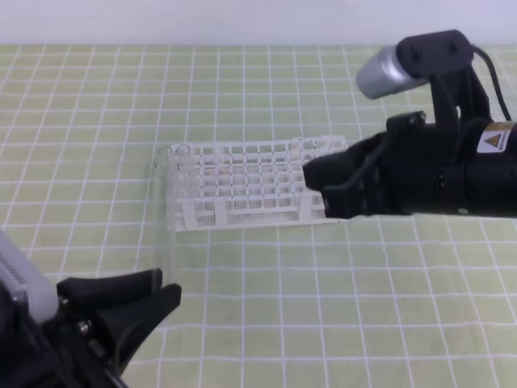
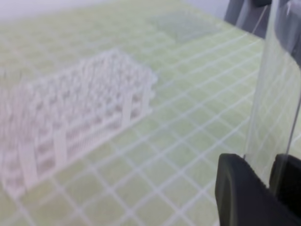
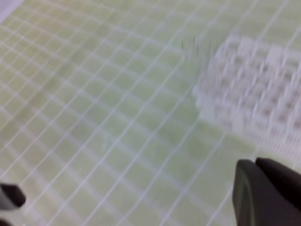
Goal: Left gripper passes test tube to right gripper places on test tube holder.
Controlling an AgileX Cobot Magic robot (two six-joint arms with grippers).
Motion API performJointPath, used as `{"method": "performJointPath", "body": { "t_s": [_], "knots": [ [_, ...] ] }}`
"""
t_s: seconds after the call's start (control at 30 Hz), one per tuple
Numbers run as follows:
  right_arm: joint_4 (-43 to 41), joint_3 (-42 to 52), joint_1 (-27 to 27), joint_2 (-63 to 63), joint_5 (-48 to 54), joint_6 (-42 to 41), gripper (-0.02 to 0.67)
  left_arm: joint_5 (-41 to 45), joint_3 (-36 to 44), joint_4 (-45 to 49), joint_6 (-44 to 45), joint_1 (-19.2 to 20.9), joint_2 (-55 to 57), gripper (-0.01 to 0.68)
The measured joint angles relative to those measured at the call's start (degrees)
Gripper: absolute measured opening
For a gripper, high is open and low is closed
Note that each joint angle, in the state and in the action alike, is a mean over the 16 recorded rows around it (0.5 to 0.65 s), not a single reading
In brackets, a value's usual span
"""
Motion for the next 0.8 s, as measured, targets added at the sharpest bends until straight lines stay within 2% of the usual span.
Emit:
{"method": "performJointPath", "body": {
  "t_s": [0.27,0.5,0.63,0.8],
  "knots": [
    [-4.10,5.61,10.55,-1.54,-22.04,-2.88,-0.017,-7.47,1.52,4.09,-2.47,4.87,-0.73,0.042],
    [-4.65,11.83,20.10,-2.65,-42.68,-5.25,-0.015,-11.52,1.53,4.29,-2.80,8.45,-0.60,0.054],
    [-4.71,12.48,23.89,-1.69,-49.24,-4.94,0.007,-12.47,1.53,4.39,-2.78,9.18,-0.56,0.060],
    [-4.68,9.93,26.05,0.08,-51.05,-4.10,0.086,-12.53,1.53,4.64,-2.58,9.33,-0.54,0.073]
  ]
}}
